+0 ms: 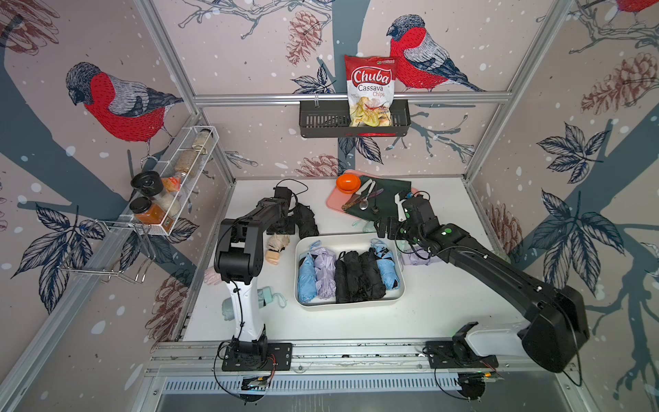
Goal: Put the umbrella into the storage box
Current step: Pick up the umbrella from the center of the board, then place the umbrella in the storage box.
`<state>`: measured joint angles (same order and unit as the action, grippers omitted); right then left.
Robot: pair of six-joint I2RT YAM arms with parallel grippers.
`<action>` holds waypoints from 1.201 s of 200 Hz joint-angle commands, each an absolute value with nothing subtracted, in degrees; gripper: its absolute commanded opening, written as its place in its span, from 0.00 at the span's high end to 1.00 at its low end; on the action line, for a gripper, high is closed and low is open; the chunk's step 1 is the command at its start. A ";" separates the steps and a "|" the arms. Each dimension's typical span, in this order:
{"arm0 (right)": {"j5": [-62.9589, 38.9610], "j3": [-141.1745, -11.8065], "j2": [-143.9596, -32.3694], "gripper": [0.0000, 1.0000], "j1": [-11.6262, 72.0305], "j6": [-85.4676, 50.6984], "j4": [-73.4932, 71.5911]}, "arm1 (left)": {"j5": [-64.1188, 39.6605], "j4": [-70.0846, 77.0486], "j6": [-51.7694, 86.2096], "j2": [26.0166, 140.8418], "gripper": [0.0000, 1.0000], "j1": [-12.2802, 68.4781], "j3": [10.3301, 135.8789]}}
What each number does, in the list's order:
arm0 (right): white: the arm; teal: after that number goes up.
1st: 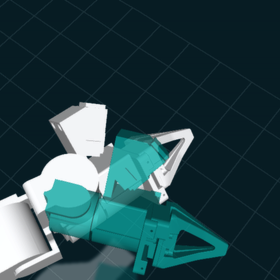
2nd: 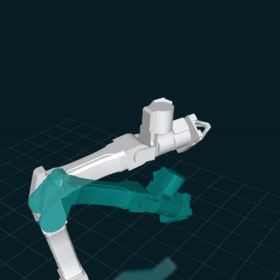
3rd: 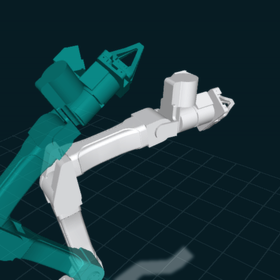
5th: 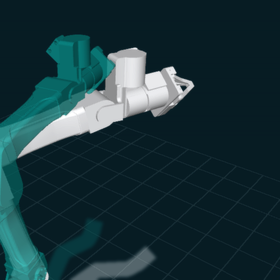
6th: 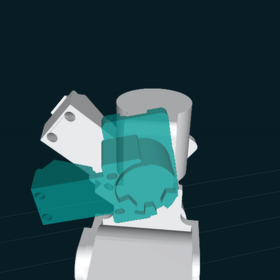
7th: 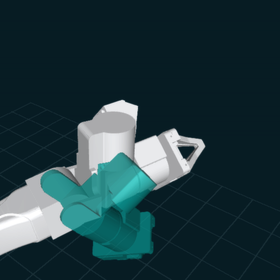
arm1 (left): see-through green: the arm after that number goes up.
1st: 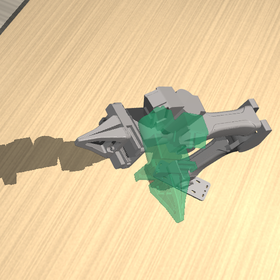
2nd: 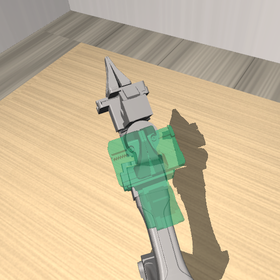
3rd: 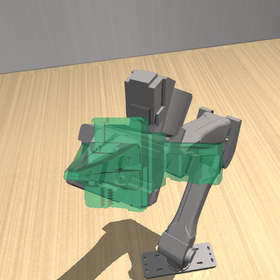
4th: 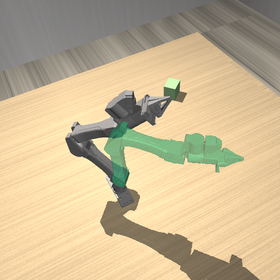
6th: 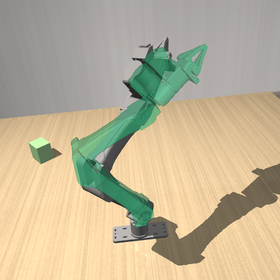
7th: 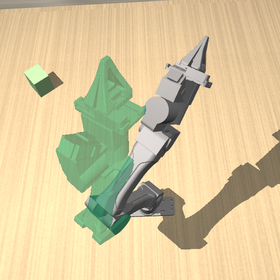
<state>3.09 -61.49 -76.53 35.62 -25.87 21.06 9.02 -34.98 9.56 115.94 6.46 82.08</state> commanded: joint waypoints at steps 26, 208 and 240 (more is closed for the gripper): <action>11.88 -61.60 -75.91 0.01 34.65 -27.17 22.23 | 9.10 -35.24 13.81 108.43 0.64 6.33 79.29; 21.92 -52.62 -65.96 0.01 25.84 -27.40 20.57 | 6.93 -45.13 39.81 81.56 0.71 34.23 68.30; 20.69 -51.66 -65.96 0.01 25.13 -27.25 19.63 | 6.18 -41.53 42.22 81.65 0.71 35.87 63.59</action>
